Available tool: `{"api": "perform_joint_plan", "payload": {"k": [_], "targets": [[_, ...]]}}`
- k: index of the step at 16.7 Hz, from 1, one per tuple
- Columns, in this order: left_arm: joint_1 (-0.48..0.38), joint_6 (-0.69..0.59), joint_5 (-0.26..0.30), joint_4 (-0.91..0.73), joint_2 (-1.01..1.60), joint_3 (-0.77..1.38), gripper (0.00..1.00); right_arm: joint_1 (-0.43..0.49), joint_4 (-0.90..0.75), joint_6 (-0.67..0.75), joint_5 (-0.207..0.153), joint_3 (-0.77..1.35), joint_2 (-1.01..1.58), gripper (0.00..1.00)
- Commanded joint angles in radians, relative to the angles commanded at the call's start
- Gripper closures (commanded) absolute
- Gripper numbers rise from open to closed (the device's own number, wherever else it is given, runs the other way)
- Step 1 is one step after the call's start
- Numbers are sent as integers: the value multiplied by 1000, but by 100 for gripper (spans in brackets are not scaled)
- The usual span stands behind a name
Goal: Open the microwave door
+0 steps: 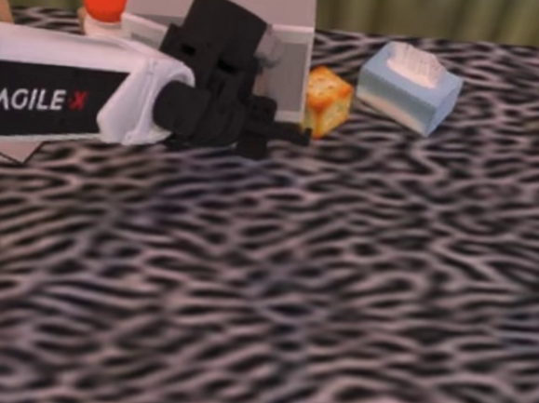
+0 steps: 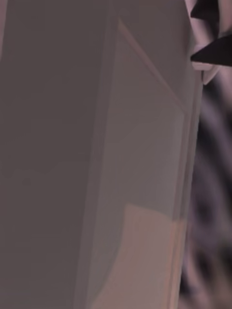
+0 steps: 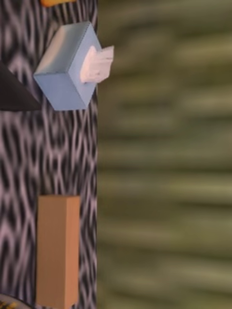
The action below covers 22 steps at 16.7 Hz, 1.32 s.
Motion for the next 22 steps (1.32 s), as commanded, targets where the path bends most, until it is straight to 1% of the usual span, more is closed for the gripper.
{"api": "perform_joint_plan", "payload": {"k": [11,13,20,22], "targets": [[0,0,0,0,0,0,100,0,0,0,0,0,0,0],[-7,-2,10,0,1,1,100,0,0,0,0,0,0,0],[21,68,58,25,-40,-57,100,0,0,0,0,0,0,0],[22,71,60,25,-41,-59,100,0,0,0,0,0,0,0]]}}
